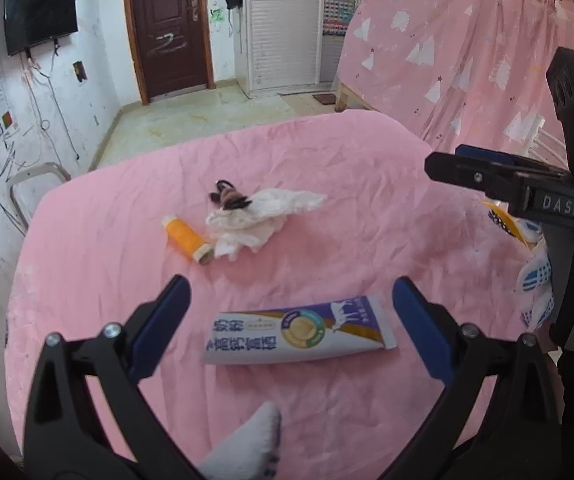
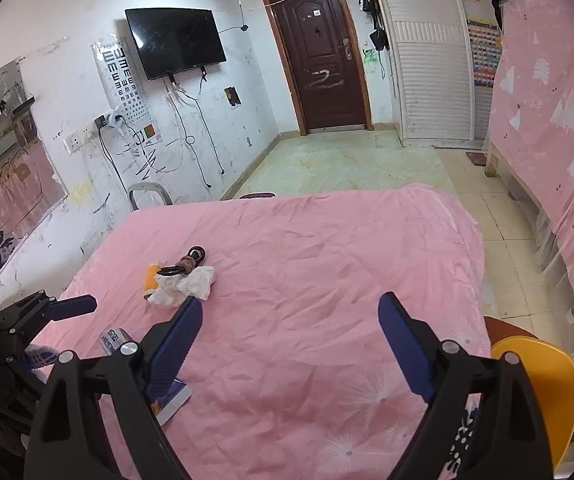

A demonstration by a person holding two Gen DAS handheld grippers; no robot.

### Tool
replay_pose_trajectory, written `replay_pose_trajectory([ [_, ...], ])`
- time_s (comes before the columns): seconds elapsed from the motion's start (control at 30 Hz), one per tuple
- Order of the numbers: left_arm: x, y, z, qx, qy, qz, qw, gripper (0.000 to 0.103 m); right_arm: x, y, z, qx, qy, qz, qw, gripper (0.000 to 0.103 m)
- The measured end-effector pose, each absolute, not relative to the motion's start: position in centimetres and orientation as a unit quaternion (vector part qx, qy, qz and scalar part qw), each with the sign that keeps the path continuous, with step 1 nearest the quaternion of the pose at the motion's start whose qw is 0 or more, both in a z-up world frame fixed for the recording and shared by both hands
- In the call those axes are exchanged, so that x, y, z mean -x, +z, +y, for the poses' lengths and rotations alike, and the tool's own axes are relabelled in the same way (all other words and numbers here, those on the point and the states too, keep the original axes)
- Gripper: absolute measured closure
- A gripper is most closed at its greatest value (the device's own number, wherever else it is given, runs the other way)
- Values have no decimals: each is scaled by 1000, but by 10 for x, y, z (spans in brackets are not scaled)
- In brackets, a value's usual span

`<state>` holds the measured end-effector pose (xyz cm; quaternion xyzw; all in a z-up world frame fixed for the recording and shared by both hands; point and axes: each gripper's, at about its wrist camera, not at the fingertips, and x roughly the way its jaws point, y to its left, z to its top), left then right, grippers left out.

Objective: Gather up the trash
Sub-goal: 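Move both open tools back over the toothpaste tube on the bed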

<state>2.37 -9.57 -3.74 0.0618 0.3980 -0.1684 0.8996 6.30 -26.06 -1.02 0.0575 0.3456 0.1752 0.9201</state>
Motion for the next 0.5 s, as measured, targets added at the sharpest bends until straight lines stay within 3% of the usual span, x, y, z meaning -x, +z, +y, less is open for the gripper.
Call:
replay_pose_trajectory([
  [0.5, -10, -62, -64, 33, -149, 485, 861, 6, -91, -17, -211, -14, 221, 360, 906, 22],
])
